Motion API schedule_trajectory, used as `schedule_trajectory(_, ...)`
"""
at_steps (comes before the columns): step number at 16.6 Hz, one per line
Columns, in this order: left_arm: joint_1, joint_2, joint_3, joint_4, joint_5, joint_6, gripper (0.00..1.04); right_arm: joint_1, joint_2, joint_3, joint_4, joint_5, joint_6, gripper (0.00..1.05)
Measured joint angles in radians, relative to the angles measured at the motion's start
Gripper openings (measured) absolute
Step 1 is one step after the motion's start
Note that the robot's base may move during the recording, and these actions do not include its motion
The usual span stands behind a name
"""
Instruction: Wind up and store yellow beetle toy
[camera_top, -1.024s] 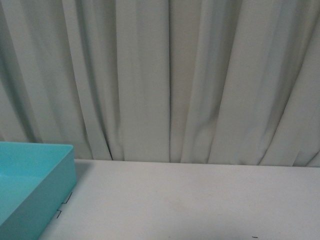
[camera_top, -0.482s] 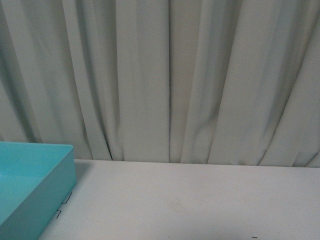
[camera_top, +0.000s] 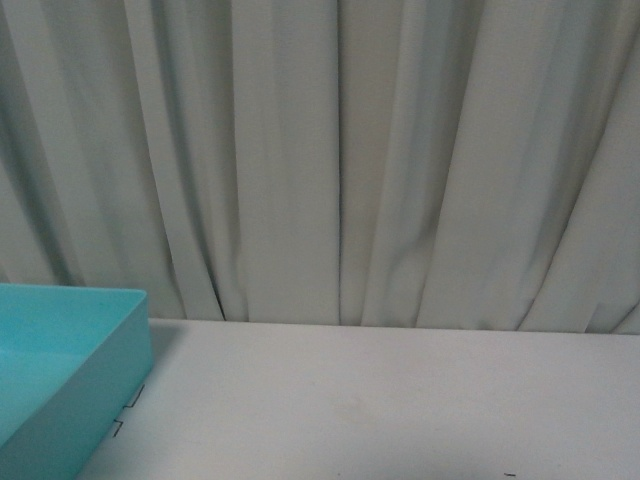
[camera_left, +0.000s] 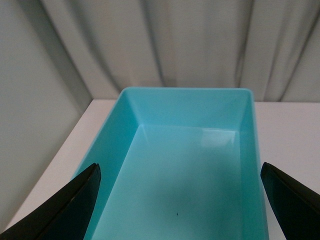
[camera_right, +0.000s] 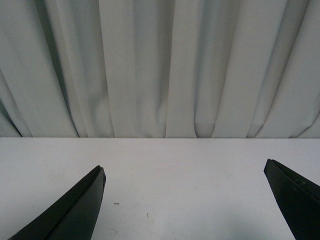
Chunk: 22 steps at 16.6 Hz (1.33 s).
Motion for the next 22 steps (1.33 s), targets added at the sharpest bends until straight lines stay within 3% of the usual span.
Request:
schedule_trajectory(1, 0.013, 0.075, 0.062, 0.011, 0.094, 0.089, 0.98, 0.000, 0.000, 0.000, 0.000, 0.001, 0.000, 0.98)
schedule_trajectory(4, -0.030, 0.255, 0.250, -0.174, 0.331, 0.424, 0.98, 0.000, 0.000, 0.000, 0.000, 0.000, 0.000, 0.98)
schedule_trajectory(7, -0.166, 0.383, 0.471, -0.490, 0.393, 0.752, 0.98, 0.000, 0.000, 0.000, 0.000, 0.000, 0.000, 0.98)
schedule_trajectory(10, -0.301, 0.566, 0.520, -0.704, 0.264, 1.023, 0.98, 0.000, 0.000, 0.000, 0.000, 0.000, 0.000, 0.98)
schedule_trajectory(13, -0.351, 0.703, 0.515, -0.717, 0.101, 1.244, 0.98, 0.000, 0.000, 0.000, 0.000, 0.000, 0.000, 0.98)
schedule_trajectory(15, -0.376, 0.787, 0.517, -0.719, 0.063, 1.331, 0.98, 0.000, 0.000, 0.000, 0.000, 0.000, 0.000, 0.98)
schedule_trajectory(18, -0.380, 0.864, 0.534, -0.690, 0.017, 1.366, 0.98, 0.000, 0.000, 0.000, 0.000, 0.000, 0.000, 0.98)
schedule_trajectory(22, -0.371, 0.950, 0.542, -0.657, -0.032, 1.220, 0.98, 0.000, 0.000, 0.000, 0.000, 0.000, 0.000, 0.98)
